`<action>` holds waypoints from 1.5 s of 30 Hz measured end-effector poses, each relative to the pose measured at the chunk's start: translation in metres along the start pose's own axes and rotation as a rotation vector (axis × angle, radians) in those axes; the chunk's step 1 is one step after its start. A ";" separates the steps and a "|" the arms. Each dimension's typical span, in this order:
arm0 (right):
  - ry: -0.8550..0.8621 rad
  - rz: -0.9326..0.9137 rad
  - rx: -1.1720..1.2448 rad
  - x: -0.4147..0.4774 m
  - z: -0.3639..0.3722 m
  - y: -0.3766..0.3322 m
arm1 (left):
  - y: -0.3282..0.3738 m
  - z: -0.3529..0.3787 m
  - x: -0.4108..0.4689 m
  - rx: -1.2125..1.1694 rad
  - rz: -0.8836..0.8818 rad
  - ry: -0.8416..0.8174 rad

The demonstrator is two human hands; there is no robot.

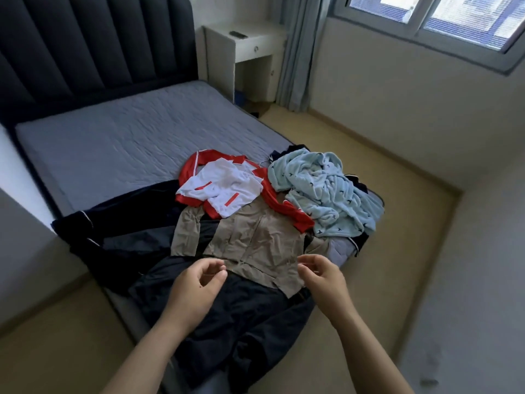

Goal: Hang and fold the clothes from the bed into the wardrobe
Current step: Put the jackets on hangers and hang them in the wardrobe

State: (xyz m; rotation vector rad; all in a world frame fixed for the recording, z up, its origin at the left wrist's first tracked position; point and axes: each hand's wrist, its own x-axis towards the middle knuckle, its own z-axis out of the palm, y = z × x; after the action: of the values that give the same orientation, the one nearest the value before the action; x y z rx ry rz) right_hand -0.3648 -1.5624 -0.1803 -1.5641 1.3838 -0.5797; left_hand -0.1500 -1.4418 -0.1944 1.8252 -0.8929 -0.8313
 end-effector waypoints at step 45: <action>-0.355 -0.053 -0.156 0.342 -0.146 0.016 | 0.109 0.210 0.205 -0.007 -0.174 0.313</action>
State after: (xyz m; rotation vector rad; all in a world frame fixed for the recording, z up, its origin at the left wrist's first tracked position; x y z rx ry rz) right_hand -0.4080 -1.9313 -0.2062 -1.7353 1.1408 -0.2127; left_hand -0.2444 -1.7399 -0.2040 1.9786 -0.5374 -0.6286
